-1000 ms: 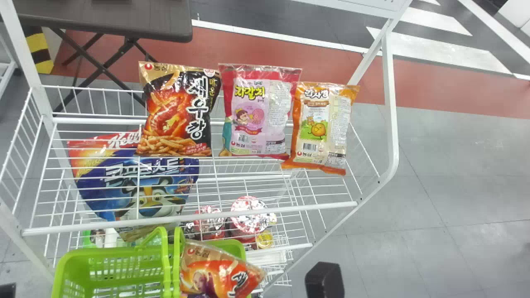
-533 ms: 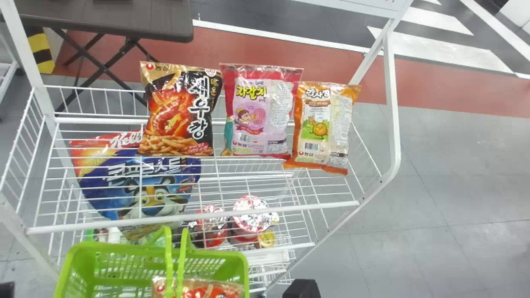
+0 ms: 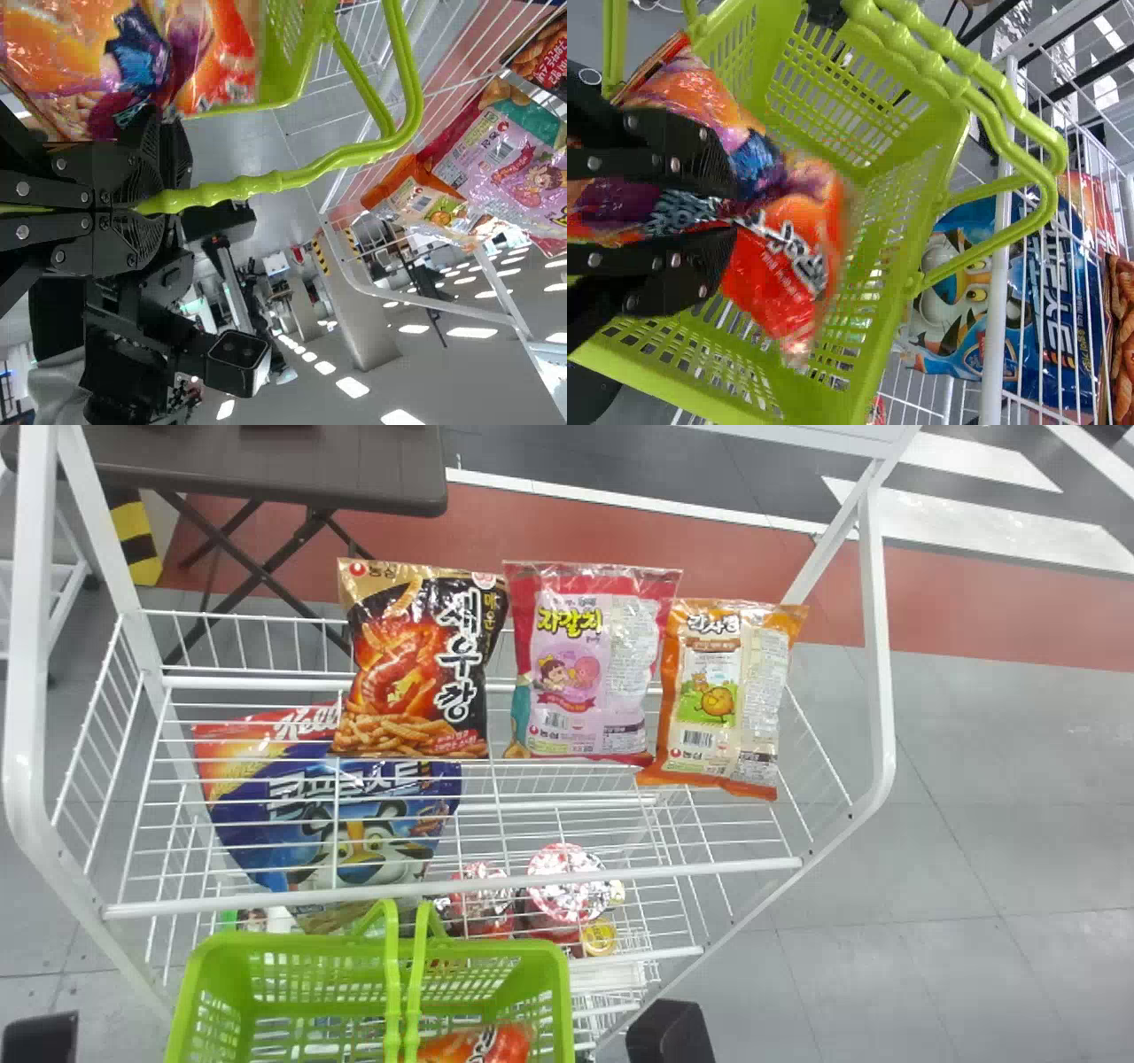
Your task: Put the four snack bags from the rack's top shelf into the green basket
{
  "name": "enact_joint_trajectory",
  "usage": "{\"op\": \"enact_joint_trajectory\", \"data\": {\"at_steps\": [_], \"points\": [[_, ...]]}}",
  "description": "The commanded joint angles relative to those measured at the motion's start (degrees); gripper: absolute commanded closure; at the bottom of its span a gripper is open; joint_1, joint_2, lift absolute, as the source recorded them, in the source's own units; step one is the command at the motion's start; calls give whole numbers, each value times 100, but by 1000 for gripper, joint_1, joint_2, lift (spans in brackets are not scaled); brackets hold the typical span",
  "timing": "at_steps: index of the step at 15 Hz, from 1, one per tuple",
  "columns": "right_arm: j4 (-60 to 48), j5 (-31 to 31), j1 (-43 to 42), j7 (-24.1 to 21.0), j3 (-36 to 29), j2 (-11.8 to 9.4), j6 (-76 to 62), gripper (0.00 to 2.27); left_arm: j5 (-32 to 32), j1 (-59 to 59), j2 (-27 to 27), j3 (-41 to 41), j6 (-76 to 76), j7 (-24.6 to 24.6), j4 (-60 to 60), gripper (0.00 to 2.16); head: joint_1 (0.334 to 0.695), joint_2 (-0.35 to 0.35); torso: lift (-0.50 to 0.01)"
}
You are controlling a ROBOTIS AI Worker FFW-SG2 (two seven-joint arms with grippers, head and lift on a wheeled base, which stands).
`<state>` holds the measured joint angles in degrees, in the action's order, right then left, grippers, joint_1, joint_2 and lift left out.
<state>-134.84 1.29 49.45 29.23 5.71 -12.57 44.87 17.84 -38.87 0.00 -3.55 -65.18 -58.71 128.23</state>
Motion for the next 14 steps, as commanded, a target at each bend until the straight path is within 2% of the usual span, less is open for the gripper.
{"op": "enact_joint_trajectory", "data": {"at_steps": [1, 4, 6, 9, 11, 14], "points": [[-69, 3, -14, -102, -114, 0, -61, 53, 0, 11, -15, -14, 0, -1, 0, 2145, 695, -297, 0], [-201, -50, -14, -137, -255, 26, -395, 56, 9, 11, -15, -49, 0, -27, 0, 2145, 695, -322, 0], [-209, -190, -32, -207, -378, 132, -1380, 63, 17, 11, -15, -58, -18, -36, 0, 2145, 695, -319, 0], [221, -208, -410, -955, -255, 352, -2997, 66, 17, 2, -15, -14, 0, -36, 0, 2145, 695, -282, 0], [757, -182, -1139, -1297, 9, 501, -3260, 66, 17, 2, -15, 4, -18, -44, 9, 2145, 695, -270, 0], [1680, -32, -2308, -2176, 545, 650, -3454, 73, 17, 2, 9, 13, -18, -88, -9, 2145, 695, -219, 0]]}}
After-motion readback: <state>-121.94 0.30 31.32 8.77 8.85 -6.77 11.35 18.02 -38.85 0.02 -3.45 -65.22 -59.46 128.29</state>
